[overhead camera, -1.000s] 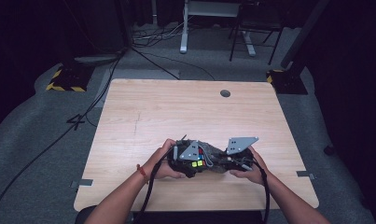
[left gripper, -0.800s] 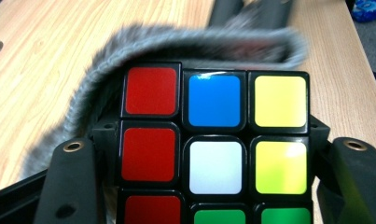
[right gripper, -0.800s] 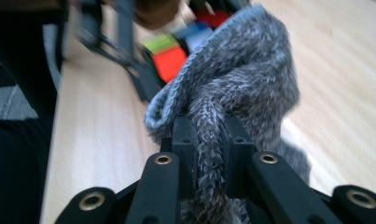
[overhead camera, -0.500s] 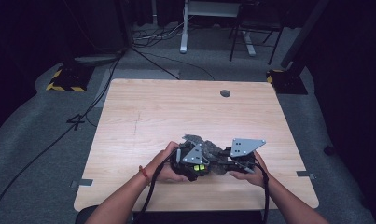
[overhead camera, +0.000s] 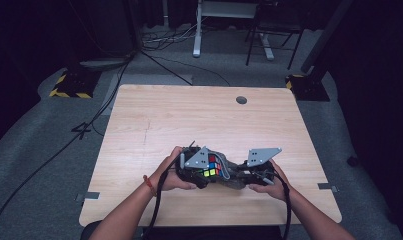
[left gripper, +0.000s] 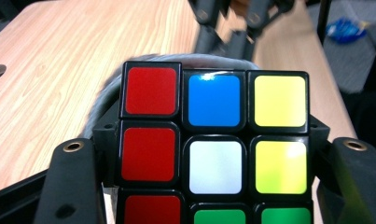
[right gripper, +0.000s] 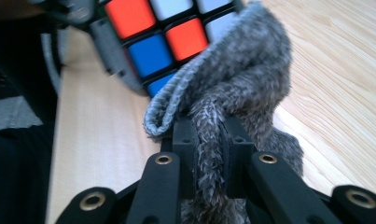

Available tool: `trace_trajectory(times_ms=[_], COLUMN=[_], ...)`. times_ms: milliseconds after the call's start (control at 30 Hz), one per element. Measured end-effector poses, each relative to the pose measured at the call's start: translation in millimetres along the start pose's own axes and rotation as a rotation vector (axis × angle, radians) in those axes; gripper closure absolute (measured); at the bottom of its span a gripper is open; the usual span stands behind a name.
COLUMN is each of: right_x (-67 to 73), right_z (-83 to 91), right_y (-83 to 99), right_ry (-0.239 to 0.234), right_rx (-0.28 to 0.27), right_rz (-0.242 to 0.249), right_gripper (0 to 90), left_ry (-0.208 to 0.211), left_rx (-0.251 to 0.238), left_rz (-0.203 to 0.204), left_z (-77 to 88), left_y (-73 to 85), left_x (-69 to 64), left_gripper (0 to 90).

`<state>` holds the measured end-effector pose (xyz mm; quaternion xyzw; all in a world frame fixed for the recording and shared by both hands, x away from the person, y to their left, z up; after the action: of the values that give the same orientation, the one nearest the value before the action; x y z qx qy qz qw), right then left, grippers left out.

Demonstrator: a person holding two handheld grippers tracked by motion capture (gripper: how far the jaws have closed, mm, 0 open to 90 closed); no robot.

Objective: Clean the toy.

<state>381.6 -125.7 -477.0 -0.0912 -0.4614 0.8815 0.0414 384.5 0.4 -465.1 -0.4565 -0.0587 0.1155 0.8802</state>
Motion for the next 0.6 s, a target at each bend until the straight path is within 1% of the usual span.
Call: trace_trajectory(times_ms=[33, 67, 133, 167, 233, 267, 333, 367, 400, 467, 500, 533, 567, 600], right_x=[0.9, 2.4, 5.8, 8.3, 13.2, 15.0, 15.6, 14.2, 10.6, 2.6, 0.0, -4.2, -6.4, -9.0], right_z=[1.3, 4.7, 10.7, 12.8, 14.5, 14.1, 11.3, 10.8, 10.0, 8.3, 7.8, 6.7, 5.6, 4.5], right_y=[-2.0, -7.0, -15.5, -19.6, -26.8, -29.1, -29.5, -28.6, -26.0, -18.0, -15.4, -10.1, -6.4, -1.9], right_ry=[0.007, 0.010, 0.003, 0.002, 0.004, 0.006, 0.026, 0.036, 0.046, 0.071, 0.075, 0.081, 0.092, 0.097], right_rx=[-0.001, -0.021, -0.063, -0.076, -0.089, -0.092, -0.074, -0.070, -0.069, -0.038, -0.037, -0.021, 0.000, 0.001], right_rz=[0.013, 0.028, 0.037, 0.052, 0.076, 0.089, 0.111, 0.111, 0.091, 0.078, 0.063, 0.048, 0.051, 0.043], right_gripper=[79.5, 79.5, 79.4, 79.4, 79.4, 79.4, 79.4, 79.4, 79.5, 79.5, 79.5, 79.5, 79.5, 79.6], left_ry=[-0.012, -0.014, -0.028, -0.030, -0.009, -0.010, 0.008, 0.013, 0.016, 0.025, 0.023, 0.027, 0.030, 0.027], left_rx=[0.003, 0.002, 0.023, 0.036, 0.060, 0.071, 0.090, 0.097, 0.093, 0.085, 0.069, 0.061, 0.045, 0.039], left_rz=[0.000, 0.001, 0.001, -0.006, -0.011, -0.020, -0.023, -0.032, -0.032, -0.033, -0.031, -0.031, -0.032, -0.027], left_z=[0.7, 0.7, -2.8, -5.9, -13.0, -16.9, -22.4, -24.1, -24.0, -21.8, -20.2, -18.6, -15.9, -14.4], left_y=[0.5, 0.7, 3.1, 4.4, 6.7, 7.9, 11.0, 12.3, 11.9, 9.9, 8.0, 6.8, 4.8, 4.1], left_x=[1.3, 1.9, 3.0, 2.5, -1.5, -3.7, -8.5, -10.5, -11.6, -12.6, -12.4, -12.3, -12.2, -12.1], left_gripper=[33.9, 33.9, 33.9, 33.9, 33.9, 33.9, 33.8, 33.9, 33.9, 33.9, 33.9, 33.9, 33.9, 33.9])
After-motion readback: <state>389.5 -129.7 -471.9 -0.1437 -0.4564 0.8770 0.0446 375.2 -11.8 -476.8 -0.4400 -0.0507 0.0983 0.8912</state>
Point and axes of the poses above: each handheld gripper's, and its own axes: z roughly backward along the jaws, y roughly out of its underside, x roughly to its left, the point moved 8 cm from there along -z, roughly forward along the jaws, and after that the axes turned 10 degrees about z, right-handed, at the moved point
